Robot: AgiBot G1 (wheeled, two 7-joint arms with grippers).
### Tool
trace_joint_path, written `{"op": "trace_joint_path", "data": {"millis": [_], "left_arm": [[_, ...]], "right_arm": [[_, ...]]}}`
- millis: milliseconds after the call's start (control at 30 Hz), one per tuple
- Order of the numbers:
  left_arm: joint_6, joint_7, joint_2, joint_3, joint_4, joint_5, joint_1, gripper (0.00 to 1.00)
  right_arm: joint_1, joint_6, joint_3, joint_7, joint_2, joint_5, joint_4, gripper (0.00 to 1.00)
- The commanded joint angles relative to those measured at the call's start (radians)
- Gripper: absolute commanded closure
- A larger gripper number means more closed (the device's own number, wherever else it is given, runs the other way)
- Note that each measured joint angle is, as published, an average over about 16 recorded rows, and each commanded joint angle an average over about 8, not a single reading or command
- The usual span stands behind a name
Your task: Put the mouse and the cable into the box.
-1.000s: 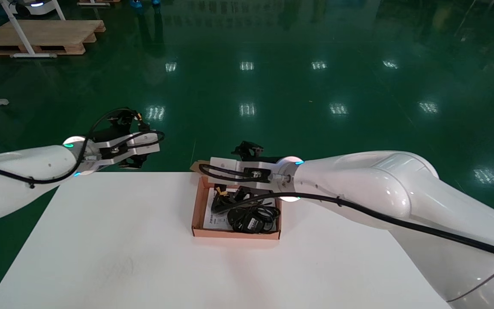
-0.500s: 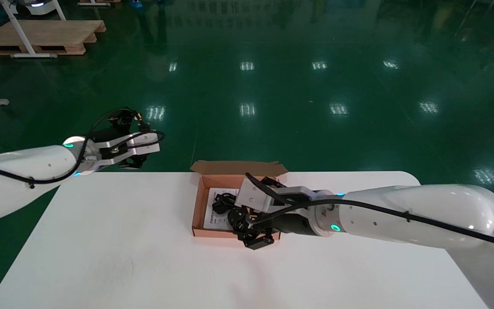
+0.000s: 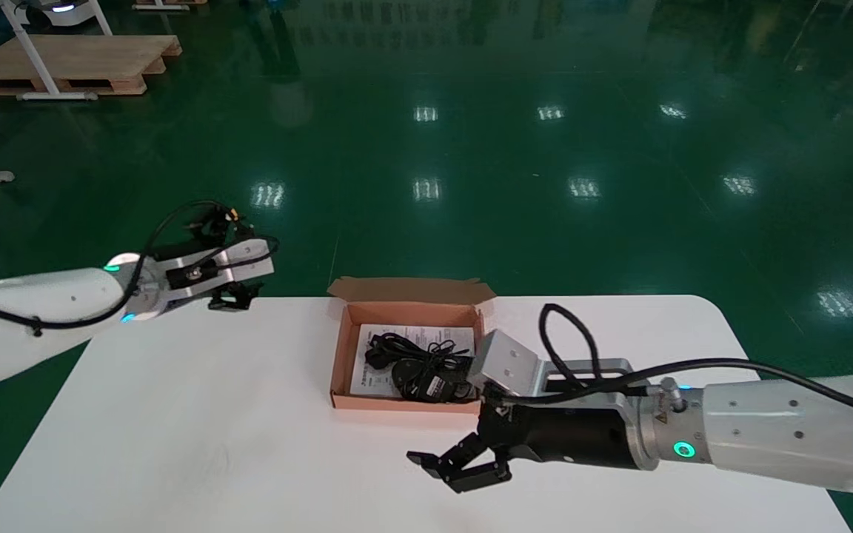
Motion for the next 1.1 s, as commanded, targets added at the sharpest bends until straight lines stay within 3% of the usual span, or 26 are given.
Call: {"op": "trace_joint_path", "data": {"millis": [33,867,1100], "left_arm": [[0.032,-0.005,-0.014,-0.020,-0.020,-0.036,0.016,0.00],[0.503,-0.071,-0.225,-0.306,-0.305,-0.555,0.242,0.00],[0.634,-0.090,-0.284,-0.385,-0.385,-0.700,0.305,0.00]], "right_arm": [[-0.019,-0.025,0.024,-0.009,0.024,0.047,0.011,0.00],[-0.252,-0.339,0.327,-0.124,0.328,0.633,0.146,0.00],[-0.277,-0.374,0.360,-0.137,0.362,0.697,0.161,0.00]]}}
